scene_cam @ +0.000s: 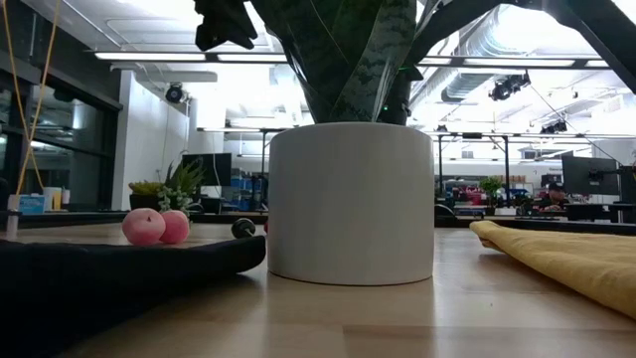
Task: Pick and placing Produce into tupperware
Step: Put the top left apricot into the transparent container
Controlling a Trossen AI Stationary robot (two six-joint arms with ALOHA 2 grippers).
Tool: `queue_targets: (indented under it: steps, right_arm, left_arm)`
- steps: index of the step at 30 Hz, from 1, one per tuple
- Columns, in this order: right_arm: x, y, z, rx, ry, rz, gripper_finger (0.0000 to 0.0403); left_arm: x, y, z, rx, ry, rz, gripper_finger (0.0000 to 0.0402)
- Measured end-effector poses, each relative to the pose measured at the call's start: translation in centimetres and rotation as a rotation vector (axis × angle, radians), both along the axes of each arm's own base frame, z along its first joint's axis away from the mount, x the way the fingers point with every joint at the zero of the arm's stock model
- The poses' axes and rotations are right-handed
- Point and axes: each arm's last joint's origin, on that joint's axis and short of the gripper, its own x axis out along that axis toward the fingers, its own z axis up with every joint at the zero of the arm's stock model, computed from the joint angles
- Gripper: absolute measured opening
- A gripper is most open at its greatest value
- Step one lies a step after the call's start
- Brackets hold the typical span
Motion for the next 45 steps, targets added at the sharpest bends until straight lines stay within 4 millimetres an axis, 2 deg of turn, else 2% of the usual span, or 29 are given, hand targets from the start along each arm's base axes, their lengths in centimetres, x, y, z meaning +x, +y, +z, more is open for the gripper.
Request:
queue_targets:
  steps: [7,12,18,32,45]
  right_arm:
    - [0.0,0.1,0.1,0.043,-0.029,-0.009,0.0018]
    - [-0.5,0.2,1.7,0.023,-0.069,0.001,0.0002]
    - [-1.4,0.2,5.2,-0.018,-0.138,-0.007,0.0]
    - [-2.5,1.7,14.3,-0.016,-0.423,0.071,0.0]
    - [-5.2,5.1,19.5,-0.03,-0.503,0.286,0.0]
  left_arm:
    - [0.0,0.0,0.0,0.0,0.0,0.0,0.0095]
    - [0.0,0.0,0.0,0.0,0.0,0.0,0.0095]
    - [0.0,0.0,0.0,0.006,0.002,-0.006,0.0095]
    - [0.1,-0.1,0.0,-0.015,-0.018,-0.053,0.0095]
    - [0.1,-0.1,0.0,-0.013,-0.018,-0.055,0.0095]
